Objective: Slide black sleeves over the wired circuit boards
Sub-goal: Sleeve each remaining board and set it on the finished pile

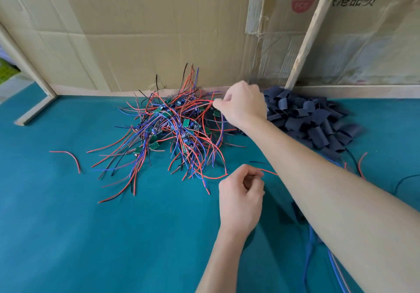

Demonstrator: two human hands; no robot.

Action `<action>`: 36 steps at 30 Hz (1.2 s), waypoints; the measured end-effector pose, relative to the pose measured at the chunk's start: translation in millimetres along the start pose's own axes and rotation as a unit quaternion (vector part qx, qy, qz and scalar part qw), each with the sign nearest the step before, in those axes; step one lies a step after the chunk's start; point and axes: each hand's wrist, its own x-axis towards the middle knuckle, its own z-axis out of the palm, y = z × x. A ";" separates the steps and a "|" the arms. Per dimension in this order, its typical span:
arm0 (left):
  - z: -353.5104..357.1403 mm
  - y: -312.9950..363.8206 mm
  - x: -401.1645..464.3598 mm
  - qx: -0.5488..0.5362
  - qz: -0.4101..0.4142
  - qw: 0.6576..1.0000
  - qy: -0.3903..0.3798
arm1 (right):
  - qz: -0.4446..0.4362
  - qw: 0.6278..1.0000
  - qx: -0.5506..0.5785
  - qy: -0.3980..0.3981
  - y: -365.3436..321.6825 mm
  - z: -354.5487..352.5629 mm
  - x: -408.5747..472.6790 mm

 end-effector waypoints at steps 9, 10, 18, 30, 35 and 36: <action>0.3 -0.4 -0.4 -0.012 -0.013 1.000 -0.002 | 0.039 0.985 0.115 -0.122 -16.7 -53.9 20.8; 0.2 -0.5 -0.3 -0.014 -0.014 1.000 -0.003 | 0.042 0.982 0.133 -0.130 -15.9 -58.9 23.1; -0.7 -2.3 -0.7 -0.011 -0.007 1.000 -0.011 | 0.036 0.961 0.214 -0.170 -11.9 -119.0 25.9; -3.2 -0.6 2.7 -0.162 -0.043 0.985 0.027 | 0.039 0.917 0.317 -0.237 55.6 -90.6 -70.1; -5.3 0.5 2.9 -0.137 -0.030 0.990 0.003 | -0.035 0.938 0.231 -0.256 93.4 -55.7 -123.6; -4.9 1.3 1.9 -0.124 -0.017 0.992 -0.010 | -0.056 0.938 0.225 -0.257 96.6 -55.1 -128.2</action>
